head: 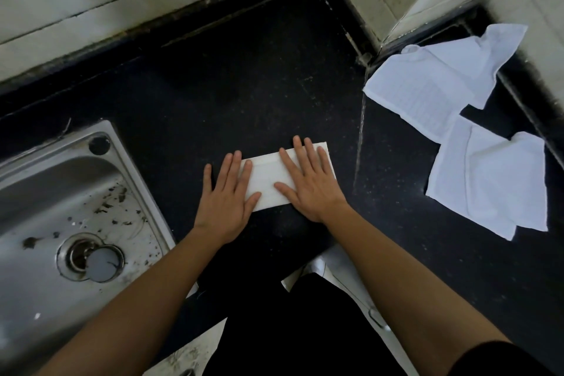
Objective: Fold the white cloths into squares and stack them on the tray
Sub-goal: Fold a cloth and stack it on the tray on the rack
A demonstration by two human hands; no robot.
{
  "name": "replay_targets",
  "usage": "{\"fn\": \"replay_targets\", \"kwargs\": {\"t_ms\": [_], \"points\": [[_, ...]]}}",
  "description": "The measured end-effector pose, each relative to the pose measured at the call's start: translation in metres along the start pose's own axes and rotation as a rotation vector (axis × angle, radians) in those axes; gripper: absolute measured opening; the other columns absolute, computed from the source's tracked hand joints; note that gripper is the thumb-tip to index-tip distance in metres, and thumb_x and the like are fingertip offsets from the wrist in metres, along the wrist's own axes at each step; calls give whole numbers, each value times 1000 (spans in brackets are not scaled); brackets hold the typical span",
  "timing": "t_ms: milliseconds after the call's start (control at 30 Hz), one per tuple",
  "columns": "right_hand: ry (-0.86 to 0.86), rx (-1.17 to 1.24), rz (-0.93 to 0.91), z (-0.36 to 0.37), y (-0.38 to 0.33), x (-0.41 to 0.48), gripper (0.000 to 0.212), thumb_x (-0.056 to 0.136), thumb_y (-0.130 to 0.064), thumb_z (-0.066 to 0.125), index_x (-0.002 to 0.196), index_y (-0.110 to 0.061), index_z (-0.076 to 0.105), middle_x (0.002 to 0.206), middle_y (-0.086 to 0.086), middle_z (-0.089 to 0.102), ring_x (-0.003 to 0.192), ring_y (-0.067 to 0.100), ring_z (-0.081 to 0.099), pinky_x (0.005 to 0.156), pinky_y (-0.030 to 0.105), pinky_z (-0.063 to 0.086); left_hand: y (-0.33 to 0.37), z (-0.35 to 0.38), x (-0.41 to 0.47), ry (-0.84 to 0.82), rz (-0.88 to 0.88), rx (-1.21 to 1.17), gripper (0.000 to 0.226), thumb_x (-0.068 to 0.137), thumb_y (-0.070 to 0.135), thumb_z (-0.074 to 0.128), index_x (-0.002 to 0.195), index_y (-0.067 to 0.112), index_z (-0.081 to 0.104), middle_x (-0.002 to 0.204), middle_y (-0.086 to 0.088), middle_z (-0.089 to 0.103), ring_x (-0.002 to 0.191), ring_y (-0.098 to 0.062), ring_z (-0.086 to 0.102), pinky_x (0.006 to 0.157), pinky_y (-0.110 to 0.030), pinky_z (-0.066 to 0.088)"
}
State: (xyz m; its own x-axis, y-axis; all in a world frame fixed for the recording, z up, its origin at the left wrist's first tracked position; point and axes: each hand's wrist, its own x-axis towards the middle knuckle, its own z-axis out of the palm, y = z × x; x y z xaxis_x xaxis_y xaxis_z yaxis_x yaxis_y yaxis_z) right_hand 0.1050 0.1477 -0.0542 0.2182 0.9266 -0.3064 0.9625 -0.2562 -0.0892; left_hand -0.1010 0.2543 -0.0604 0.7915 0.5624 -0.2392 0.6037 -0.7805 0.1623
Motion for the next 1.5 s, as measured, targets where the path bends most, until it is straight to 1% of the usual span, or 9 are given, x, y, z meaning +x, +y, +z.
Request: {"fn": "replay_targets", "kwargs": {"t_ms": [300,467,633,800,933,1067,1267,1400,1500], "points": [[19,114,158,-14,8,-15,77,101,-62,21,159,-17,0,166,14,-9,153,30,-9,123,51,-2,3,-8,-3,-31,-8,7,75,99,60,7,157,13,4,165,-13,-4,152,-28,-4,120,-59,4],[243,435,544,-34,19,-29,59,100,-42,51,148,-9,39,140,14,48,126,32,47,104,47,40,18,-22,14,8,46,26,77,99,60,15,156,10,6,165,-14,-2,152,-28,-2,119,-61,7],[41,704,703,-48,25,-26,49,94,-38,61,135,-13,51,115,4,63,105,23,60,81,33,46,31,-17,29,-111,120,70,84,95,64,5,157,8,-2,165,-8,-12,152,-22,-12,119,-60,0],[-112,841,762,-62,28,-15,14,89,-29,64,86,-16,67,77,-5,61,81,18,60,61,29,44,26,-16,28,-138,140,45,86,94,69,6,155,10,-11,164,-6,-18,150,-20,-17,120,-57,-5],[-109,992,880,-61,32,-13,16,85,-33,71,78,-20,65,80,-4,62,79,18,63,72,36,56,25,-16,29,-132,149,27,89,94,71,10,156,10,-9,164,-7,-17,151,-20,-16,120,-58,-4],[-133,1284,994,-65,34,-17,25,85,-33,75,96,-11,70,89,2,64,69,16,60,52,27,46,27,-17,29,-116,150,27,89,93,71,10,156,11,-5,165,-7,-11,151,-21,-12,120,-58,-4],[-79,1518,987,-67,36,-17,20,87,-30,73,105,-20,72,113,1,69,103,19,63,69,27,48,28,-15,28,-88,135,2,87,93,72,14,157,14,-4,165,-6,-9,152,-21,-10,119,-57,-4],[70,1416,862,-70,28,-19,11,87,-25,73,98,-21,75,101,-2,74,96,18,69,77,32,57,30,-17,28,-80,123,11,86,93,72,11,156,16,-6,165,-8,-12,151,-22,-14,120,-56,-5],[163,1224,687,-74,11,-18,8,86,-26,74,94,-25,76,87,-8,74,83,9,70,77,26,57,32,-22,12,120,-50,-211,73,100,59,28,156,18,10,165,-9,-2,152,-23,-6,122,-52,1]]}}
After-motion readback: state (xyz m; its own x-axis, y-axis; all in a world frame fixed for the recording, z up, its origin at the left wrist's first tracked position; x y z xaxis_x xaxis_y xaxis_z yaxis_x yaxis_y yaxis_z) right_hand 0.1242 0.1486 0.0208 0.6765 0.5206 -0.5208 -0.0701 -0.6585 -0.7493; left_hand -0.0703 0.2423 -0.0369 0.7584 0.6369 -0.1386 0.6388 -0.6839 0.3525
